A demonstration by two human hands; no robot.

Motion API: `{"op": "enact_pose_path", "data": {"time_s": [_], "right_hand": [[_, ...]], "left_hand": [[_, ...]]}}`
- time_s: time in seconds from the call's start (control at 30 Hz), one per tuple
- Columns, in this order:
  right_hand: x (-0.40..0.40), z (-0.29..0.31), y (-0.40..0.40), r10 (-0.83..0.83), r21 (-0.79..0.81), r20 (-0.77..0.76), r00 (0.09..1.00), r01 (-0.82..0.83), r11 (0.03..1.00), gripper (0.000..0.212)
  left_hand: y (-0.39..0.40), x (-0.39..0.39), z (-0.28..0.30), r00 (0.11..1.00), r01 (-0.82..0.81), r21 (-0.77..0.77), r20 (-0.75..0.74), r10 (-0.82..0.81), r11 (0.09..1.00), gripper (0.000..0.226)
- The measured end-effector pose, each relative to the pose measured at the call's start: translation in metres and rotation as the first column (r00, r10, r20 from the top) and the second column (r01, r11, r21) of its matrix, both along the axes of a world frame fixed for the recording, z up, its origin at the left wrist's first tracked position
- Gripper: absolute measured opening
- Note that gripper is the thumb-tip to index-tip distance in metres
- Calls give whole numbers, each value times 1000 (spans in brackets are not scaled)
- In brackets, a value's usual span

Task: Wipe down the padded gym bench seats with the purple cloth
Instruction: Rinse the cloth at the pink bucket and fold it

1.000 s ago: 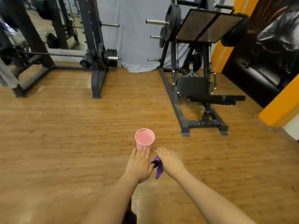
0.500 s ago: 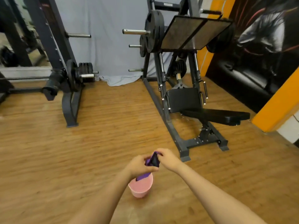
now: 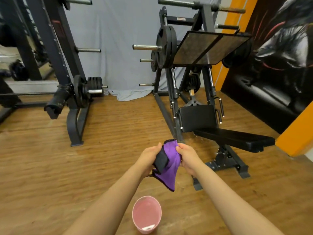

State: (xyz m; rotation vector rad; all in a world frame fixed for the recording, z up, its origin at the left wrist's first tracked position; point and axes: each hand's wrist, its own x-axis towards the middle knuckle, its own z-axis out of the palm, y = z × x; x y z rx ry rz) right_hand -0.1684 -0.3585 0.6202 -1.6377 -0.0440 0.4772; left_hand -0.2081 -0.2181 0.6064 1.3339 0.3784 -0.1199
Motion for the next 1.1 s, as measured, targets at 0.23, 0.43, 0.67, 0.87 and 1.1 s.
{"op": "enact_pose_path", "data": {"time_s": [0.23,0.43,0.67,0.87,1.1], "right_hand": [[8,10,-8,-1,-63,51,999,4,998,21],[12,32,-11,-124,-148,442,889,208,967,32],[13,69,10,-191,-56,165,968,202,978,20],[26,64,-1,-227,-75,62,972,231,970,21],[25,65,-9,-5,-439,268,964,126,890,23]], "left_hand": [[0,6,21,995,68,84,67,-73,994,9],[-8,14,50,990,51,148,126,-70,988,14],[-29,13,63,973,-59,179,229,16,982,22],[-19,10,56,982,-62,86,183,45,994,21],[-18,13,57,964,-255,205,127,233,945,16]]}}
